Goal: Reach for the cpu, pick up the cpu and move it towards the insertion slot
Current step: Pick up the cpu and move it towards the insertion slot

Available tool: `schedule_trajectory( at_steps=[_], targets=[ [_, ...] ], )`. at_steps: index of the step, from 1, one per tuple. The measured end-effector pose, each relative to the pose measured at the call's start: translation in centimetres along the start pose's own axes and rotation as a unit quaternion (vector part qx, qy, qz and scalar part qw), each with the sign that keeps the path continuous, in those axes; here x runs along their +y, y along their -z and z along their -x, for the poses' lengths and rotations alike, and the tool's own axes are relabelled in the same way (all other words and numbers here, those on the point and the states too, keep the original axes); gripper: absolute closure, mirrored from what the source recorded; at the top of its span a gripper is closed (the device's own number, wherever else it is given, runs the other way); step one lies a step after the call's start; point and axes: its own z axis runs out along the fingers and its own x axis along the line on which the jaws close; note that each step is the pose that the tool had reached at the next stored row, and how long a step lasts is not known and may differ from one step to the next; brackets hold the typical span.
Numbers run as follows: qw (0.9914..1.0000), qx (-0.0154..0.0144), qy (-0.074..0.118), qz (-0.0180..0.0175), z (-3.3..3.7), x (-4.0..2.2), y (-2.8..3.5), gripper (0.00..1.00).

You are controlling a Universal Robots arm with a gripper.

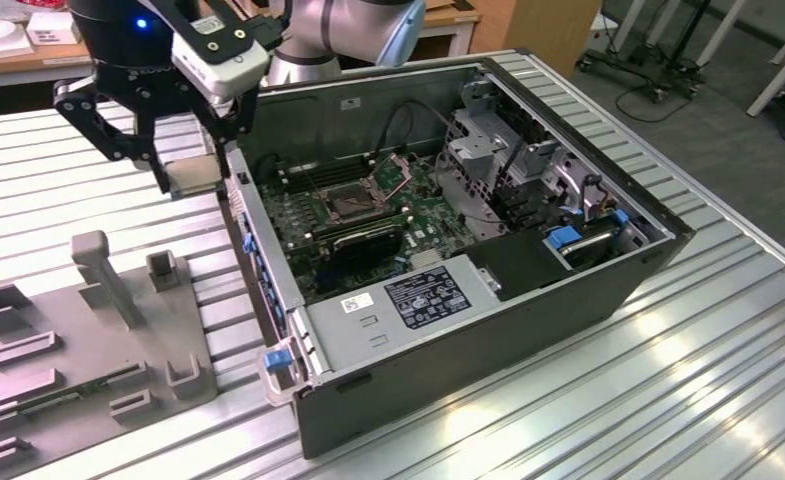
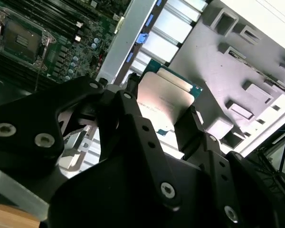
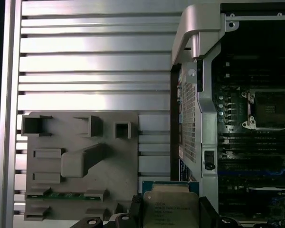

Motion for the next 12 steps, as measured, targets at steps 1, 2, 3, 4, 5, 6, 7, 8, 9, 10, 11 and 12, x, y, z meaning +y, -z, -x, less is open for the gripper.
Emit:
schedule_trajectory(
  at_steps=[1, 2, 3, 4, 5, 6, 7, 8, 9, 10, 11, 12],
  targets=[
    [1.00000, 0.0000, 0.000, 0.0000, 0.20, 0.00, -0.01, 0.45],
    [1.00000, 0.0000, 0.000, 0.0000, 0.38, 0.00, -0.02, 0.45],
    [1.00000, 0.0000, 0.000, 0.0000, 0.57, 0.00, -0.03, 0.45],
    [1.00000, 0.0000, 0.000, 0.0000, 0.76, 0.00, -0.04, 0.45],
    [1.00000, 0.0000, 0.000, 0.0000, 0.95, 0.00, -0.05, 0.45],
    [1.00000, 0.0000, 0.000, 0.0000, 1.16, 0.00, -0.07, 0.45],
    [1.00000, 0.0000, 0.000, 0.0000, 1.36, 0.00, -0.08, 0.45],
    [1.00000, 0.0000, 0.000, 0.0000, 1.58, 0.00, -0.09, 0.45],
    [1.00000, 0.0001, 0.000, 0.0000, 1.87, 0.00, -0.11, 0.45],
    [1.00000, 0.0000, 0.000, 0.0000, 2.17, 0.01, -0.13, 0.45],
    [1.00000, 0.0000, 0.000, 0.0000, 2.51, 0.01, -0.15, 0.45],
    [1.00000, 0.0001, 0.000, 0.0000, 4.20, 0.01, -0.26, 0.45]
  ],
)
